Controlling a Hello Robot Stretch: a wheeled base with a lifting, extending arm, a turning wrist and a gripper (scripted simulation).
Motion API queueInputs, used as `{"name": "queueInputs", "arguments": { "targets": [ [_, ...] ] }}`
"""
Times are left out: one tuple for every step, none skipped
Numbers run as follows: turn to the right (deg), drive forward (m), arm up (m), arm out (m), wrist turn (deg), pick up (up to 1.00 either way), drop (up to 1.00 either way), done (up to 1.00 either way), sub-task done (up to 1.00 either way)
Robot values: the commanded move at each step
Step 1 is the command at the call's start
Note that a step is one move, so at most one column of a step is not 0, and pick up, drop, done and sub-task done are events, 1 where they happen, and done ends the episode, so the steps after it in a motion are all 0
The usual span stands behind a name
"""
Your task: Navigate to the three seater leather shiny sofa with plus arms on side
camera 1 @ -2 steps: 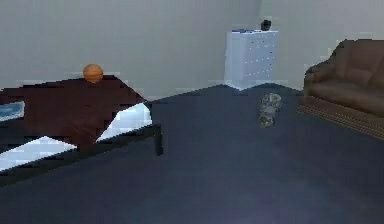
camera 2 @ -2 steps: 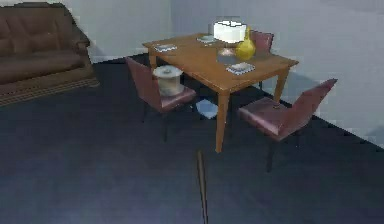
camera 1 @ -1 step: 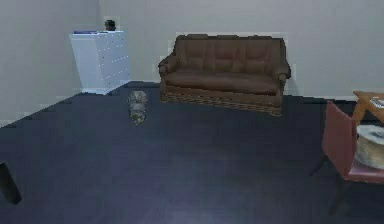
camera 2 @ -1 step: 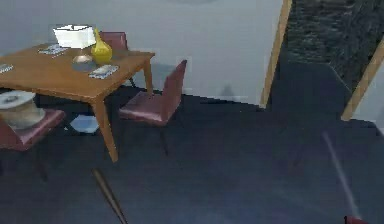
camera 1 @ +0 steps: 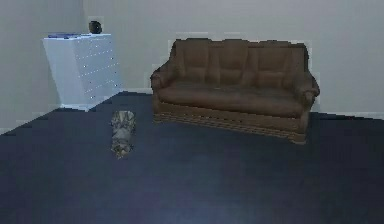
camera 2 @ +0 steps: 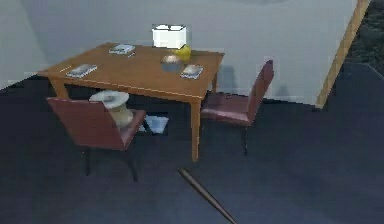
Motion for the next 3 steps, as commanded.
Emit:
{"name": "queueInputs", "arguments": {
  "targets": [
    [24.0, 0.00, 0.00, 0.00, 0.0, 0.00, 0.00, 0.00, 0.00],
    [0.0, 1.00, 0.00, 0.00, 0.0, 0.00, 0.00, 0.00, 0.00],
    [0.0, 0.35, 0.00, 0.00, 0.0, 0.00, 0.00, 0.00, 0.00]
  ]
}}
